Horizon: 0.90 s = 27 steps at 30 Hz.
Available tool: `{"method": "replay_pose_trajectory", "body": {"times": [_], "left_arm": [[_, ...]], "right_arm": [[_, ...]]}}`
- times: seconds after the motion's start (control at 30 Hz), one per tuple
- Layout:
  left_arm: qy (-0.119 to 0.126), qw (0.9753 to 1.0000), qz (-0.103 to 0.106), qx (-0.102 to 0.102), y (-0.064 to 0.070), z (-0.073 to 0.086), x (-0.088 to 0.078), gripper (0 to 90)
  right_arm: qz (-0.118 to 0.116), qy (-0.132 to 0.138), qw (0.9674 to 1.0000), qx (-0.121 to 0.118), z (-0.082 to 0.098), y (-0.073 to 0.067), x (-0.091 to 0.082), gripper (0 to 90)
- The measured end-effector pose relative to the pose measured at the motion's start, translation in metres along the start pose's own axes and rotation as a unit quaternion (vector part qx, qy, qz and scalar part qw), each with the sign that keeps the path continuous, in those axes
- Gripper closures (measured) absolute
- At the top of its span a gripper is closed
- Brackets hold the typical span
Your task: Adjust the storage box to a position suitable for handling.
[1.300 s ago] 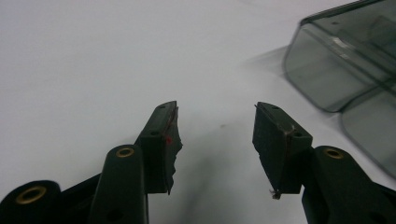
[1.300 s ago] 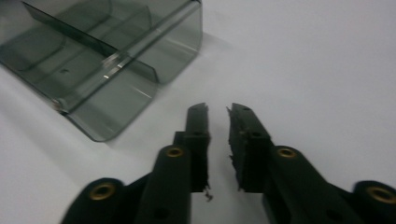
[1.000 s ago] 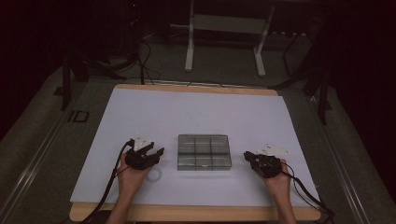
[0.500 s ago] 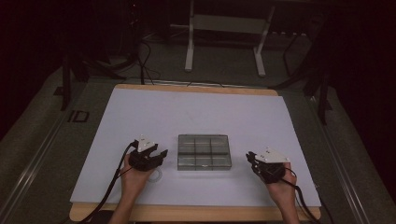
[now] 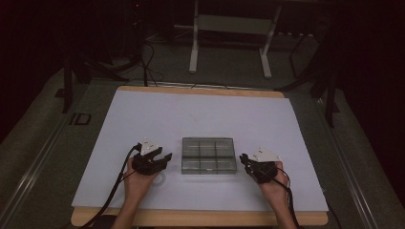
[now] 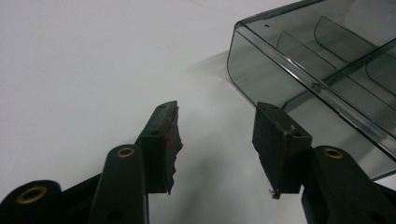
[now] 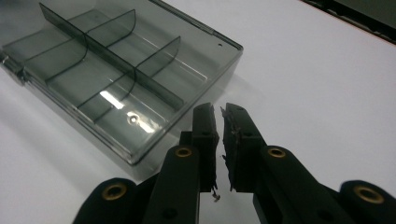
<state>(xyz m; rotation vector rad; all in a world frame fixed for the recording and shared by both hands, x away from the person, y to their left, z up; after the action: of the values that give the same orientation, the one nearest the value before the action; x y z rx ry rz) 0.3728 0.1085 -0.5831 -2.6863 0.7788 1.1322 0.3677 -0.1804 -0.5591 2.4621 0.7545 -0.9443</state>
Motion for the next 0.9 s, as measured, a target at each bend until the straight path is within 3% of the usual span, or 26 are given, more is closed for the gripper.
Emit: {"method": "replay_pose_trajectory", "body": {"times": [0.4,0.67,0.9], "left_arm": [[-0.007,0.9999,0.009,0.005,0.009,0.0,0.008,52.8],[-0.016,0.9996,0.011,0.019,0.02,-0.001,0.016,52.7],[-0.017,0.9996,0.006,0.022,0.019,-0.001,0.016,52.6]], "right_arm": [[-0.017,-0.017,0.9994,0.024,0.003,-0.002,0.025,83.9],[-0.025,-0.015,0.9991,0.03,0.005,-0.004,0.024,86.4],[-0.036,-0.012,0.9988,0.031,0.002,-0.009,0.025,86.4]]}}
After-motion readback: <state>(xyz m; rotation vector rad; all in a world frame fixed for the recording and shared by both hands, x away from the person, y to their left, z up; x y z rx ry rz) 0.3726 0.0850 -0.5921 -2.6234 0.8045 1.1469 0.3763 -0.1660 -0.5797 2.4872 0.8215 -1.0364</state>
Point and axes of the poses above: each handheld gripper's, and its own axes: x roughly forward along the jaws, z roughly out of its underside, y roughly to its right, the point moved 10 cm from there along x, roughly forward along the jaws, and after that the axes turned 8 degrees about -y, right-handed, at the moved point
